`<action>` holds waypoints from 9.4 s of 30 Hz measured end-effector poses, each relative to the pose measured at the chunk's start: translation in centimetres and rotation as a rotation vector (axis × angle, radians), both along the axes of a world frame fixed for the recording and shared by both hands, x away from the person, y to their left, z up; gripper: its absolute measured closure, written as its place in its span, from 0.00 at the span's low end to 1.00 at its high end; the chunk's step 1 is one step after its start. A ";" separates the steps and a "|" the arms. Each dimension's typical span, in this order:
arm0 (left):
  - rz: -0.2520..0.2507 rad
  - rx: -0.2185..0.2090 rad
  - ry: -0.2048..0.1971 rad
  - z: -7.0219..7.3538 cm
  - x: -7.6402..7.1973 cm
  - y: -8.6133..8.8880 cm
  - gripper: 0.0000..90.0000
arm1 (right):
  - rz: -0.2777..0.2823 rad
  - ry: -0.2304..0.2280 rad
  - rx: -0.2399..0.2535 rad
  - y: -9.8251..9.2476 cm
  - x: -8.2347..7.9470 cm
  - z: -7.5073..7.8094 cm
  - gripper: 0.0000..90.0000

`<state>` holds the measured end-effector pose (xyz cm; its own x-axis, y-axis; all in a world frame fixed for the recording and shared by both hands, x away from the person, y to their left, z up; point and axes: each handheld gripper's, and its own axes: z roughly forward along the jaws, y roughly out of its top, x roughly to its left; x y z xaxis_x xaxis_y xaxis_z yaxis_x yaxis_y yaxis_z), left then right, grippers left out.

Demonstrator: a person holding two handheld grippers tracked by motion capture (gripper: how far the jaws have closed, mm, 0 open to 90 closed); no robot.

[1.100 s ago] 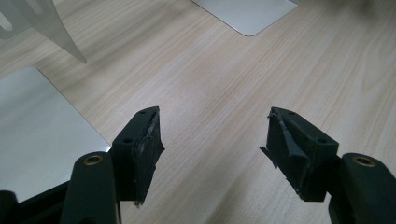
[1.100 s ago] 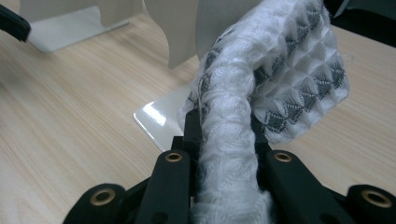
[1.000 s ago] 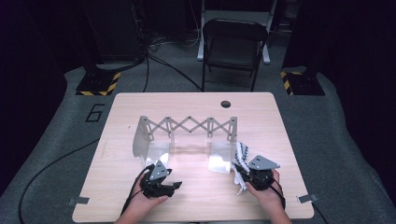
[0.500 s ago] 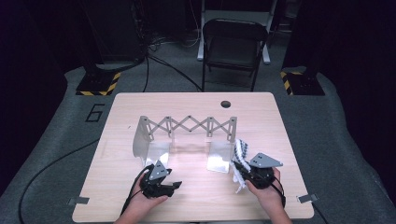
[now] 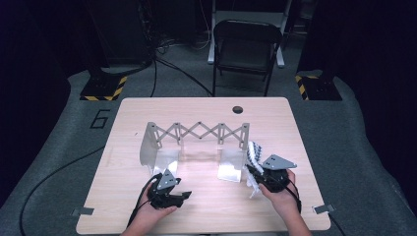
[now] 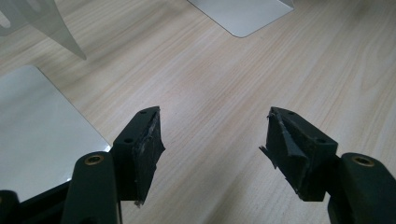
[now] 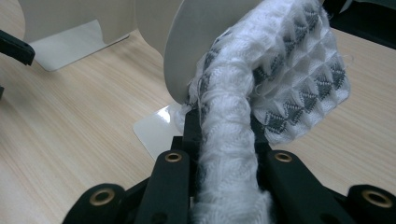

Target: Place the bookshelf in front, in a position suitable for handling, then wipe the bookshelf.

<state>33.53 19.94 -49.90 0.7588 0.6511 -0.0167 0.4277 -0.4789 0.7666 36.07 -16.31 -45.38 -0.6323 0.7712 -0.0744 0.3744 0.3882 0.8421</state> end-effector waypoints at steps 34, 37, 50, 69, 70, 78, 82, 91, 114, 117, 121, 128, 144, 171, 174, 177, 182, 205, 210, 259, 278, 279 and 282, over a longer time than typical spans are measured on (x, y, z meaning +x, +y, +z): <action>-0.014 -0.001 0.003 0.1 0.0 0.0 0.39 | -0.015 -0.032 0.004 -0.5 6.3 4.1 0.86; -0.013 0.000 0.003 0.1 0.0 0.1 0.39 | -0.014 -0.008 -0.011 -0.5 6.7 3.3 0.86; -0.009 -0.008 0.008 0.1 0.0 0.0 0.39 | -0.015 0.109 -0.060 0.0 6.5 -0.2 0.86; 0.068 -0.119 -0.065 5.0 1.3 0.9 0.53 | -0.002 0.116 -0.019 -0.5 5.0 -0.9 0.85; 0.085 -0.133 -0.073 5.9 1.8 0.9 0.53 | -0.006 0.100 -0.002 -0.5 5.0 -0.6 0.85; 0.154 -0.162 -0.134 10.7 5.4 0.9 0.59 | 0.008 0.081 0.005 -0.5 4.6 0.3 0.85; 0.170 -0.136 -0.132 11.7 7.1 0.6 0.60 | 0.005 0.105 -0.006 -0.6 4.6 -0.5 0.85; 0.233 -0.096 -0.124 12.5 11.0 0.0 0.60 | 0.004 0.085 0.026 -0.9 4.7 0.2 0.85; 0.311 -0.064 -0.041 12.2 16.2 0.3 0.58 | -0.008 0.095 0.045 -1.4 4.7 -0.2 0.85; 0.312 -0.045 -0.013 11.8 16.5 0.3 0.57 | -0.009 0.108 0.045 -1.4 4.8 -0.3 0.85; 0.300 -0.011 0.006 11.4 16.7 0.1 0.58 | -0.004 0.102 0.038 -1.4 4.8 -0.4 0.85; 0.291 0.023 0.012 11.6 16.3 0.1 0.63 | -0.012 0.109 0.045 -1.5 4.8 -0.4 0.84; 0.220 0.067 0.005 11.9 13.4 -0.2 0.69 | -0.043 0.081 0.066 -2.9 4.4 0.3 0.85; 0.217 0.065 0.026 12.3 11.8 -0.5 0.72 | -0.043 0.117 0.056 -3.4 3.4 -0.8 0.85; 0.216 0.064 0.029 12.4 11.9 -0.4 0.72 | -0.042 0.102 0.073 -3.6 3.3 -0.3 0.85; 0.212 0.065 0.030 12.4 11.9 -0.3 0.72 | -0.041 0.094 0.086 -3.6 3.2 0.1 0.85; 0.214 0.048 0.031 12.4 11.9 -0.2 0.70 | -0.036 0.115 0.058 -3.3 3.1 -1.0 0.85; 0.191 0.027 0.032 13.4 11.6 -0.2 0.67 | -0.036 0.062 0.110 -4.6 1.6 1.7 0.85; 0.202 0.009 0.019 13.8 11.3 0.2 0.65 | -0.024 0.033 0.113 -4.8 1.2 4.2 0.85; 0.203 0.039 0.075 11.9 10.5 -0.2 0.74 | -0.138 -0.063 -0.033 -2.5 1.0 7.2 0.81; 0.213 0.058 0.068 11.8 10.0 -0.6 0.76 | -0.087 -0.148 0.011 -0.6 -0.8 8.3 0.83; 0.214 0.058 0.067 11.8 10.0 -0.6 0.76 | -0.073 -0.150 0.020 -0.2 -1.0 8.5 0.83; 0.215 0.058 0.068 11.8 10.0 -0.6 0.76 | -0.031 -0.144 0.022 1.4 -1.6 8.5 0.83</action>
